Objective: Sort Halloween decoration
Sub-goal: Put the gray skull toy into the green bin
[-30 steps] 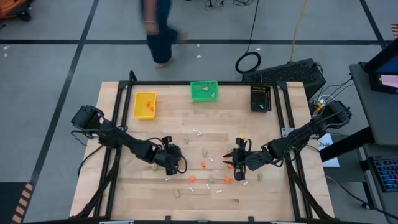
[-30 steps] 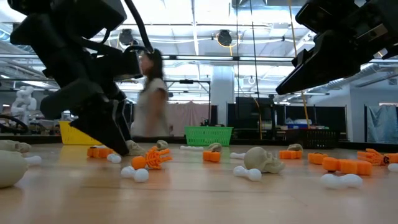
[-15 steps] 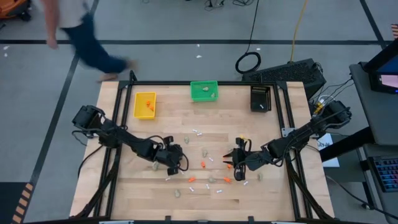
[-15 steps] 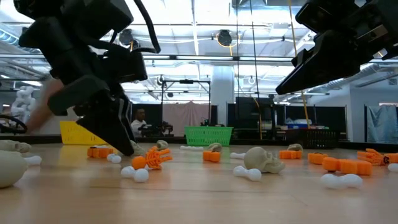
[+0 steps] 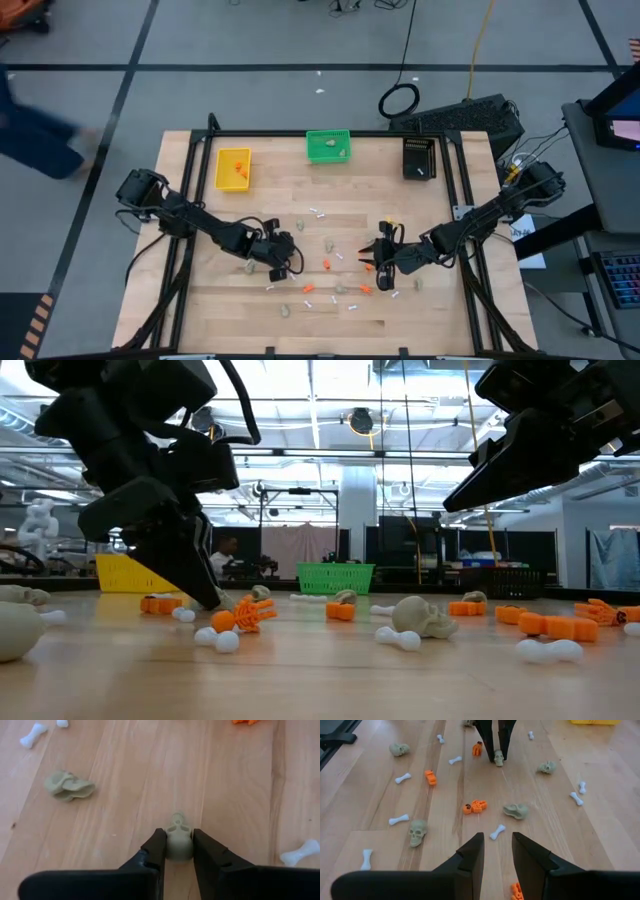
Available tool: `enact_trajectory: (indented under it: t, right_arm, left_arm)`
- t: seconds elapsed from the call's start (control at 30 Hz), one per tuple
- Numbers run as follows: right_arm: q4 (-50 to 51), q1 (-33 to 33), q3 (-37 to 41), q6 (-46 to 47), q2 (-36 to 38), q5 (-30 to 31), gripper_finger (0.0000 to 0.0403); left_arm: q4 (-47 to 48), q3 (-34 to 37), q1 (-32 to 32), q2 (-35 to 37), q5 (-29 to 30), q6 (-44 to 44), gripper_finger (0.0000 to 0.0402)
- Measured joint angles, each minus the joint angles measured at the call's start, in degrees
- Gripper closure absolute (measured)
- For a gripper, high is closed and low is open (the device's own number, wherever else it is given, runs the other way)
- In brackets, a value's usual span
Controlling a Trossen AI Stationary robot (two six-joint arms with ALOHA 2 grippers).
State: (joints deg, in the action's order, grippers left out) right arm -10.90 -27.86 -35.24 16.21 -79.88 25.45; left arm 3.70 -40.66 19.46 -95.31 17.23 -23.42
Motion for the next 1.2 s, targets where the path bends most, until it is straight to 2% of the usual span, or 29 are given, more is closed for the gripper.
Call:
enact_trajectory:
  t: [0.37, 0.57, 0.8, 1.03, 1.2]
  right_arm:
    - [0.0, 0.0, 0.0, 0.0, 0.0, 0.0, 0.0314]
    - [0.0, 0.0, 0.0, 0.0, 0.0, 0.0, 0.0314]
    - [0.0, 0.0, 0.0, 0.0, 0.0, 0.0, 0.0314]
    - [0.0, 0.0, 0.0, 0.0, 0.0, 0.0, 0.0314]
    - [0.0, 0.0, 0.0, 0.0, 0.0, 0.0, 0.0314]
  left_arm:
    - [0.2, 0.0, 0.0, 0.8, -0.4, 2.9, 0.0337]
    - [-0.3, -1.0, 0.1, 3.7, -0.1, 6.4, 0.0337]
    - [-3.8, -1.0, 0.1, 9.9, 0.8, 16.4, 0.0337]
    - [-6.1, -1.0, -0.4, 19.5, 3.3, 24.7, 0.0336]
    - [-8.6, -1.0, -1.9, 23.5, 2.3, 31.0, 0.0336]
